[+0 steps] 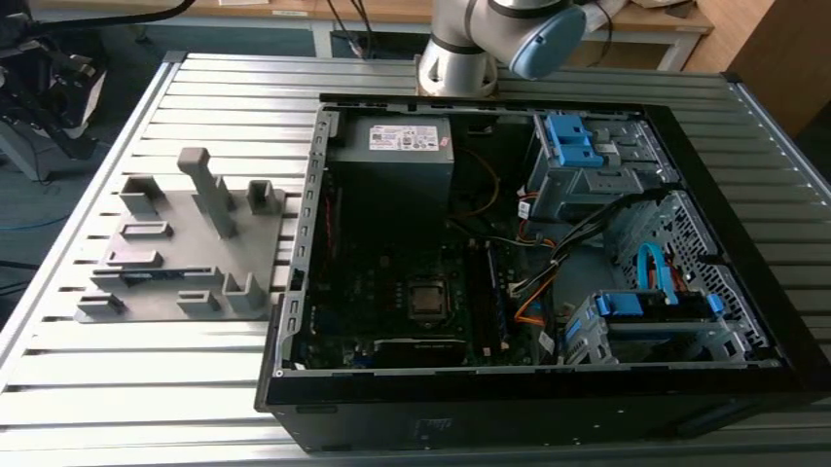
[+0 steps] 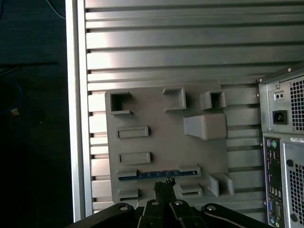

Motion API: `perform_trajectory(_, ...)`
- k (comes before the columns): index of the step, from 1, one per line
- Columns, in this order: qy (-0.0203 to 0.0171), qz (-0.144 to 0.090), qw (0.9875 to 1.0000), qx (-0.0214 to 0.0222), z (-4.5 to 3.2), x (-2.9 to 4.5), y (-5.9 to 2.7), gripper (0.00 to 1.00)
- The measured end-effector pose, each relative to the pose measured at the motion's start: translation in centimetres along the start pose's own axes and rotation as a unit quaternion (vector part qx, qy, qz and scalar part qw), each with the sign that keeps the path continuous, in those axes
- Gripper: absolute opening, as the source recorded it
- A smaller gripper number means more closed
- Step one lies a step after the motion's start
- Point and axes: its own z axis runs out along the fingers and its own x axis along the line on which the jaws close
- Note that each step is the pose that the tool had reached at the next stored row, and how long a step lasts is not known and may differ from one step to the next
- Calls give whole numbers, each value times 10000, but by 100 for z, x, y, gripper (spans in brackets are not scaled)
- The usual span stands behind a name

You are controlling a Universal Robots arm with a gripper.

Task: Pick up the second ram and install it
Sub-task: 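Reach for the second ram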

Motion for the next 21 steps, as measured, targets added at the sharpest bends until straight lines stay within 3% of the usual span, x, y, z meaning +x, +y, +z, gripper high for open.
perform_trajectory(21,0,0,10000,0,154,74,-26,10)
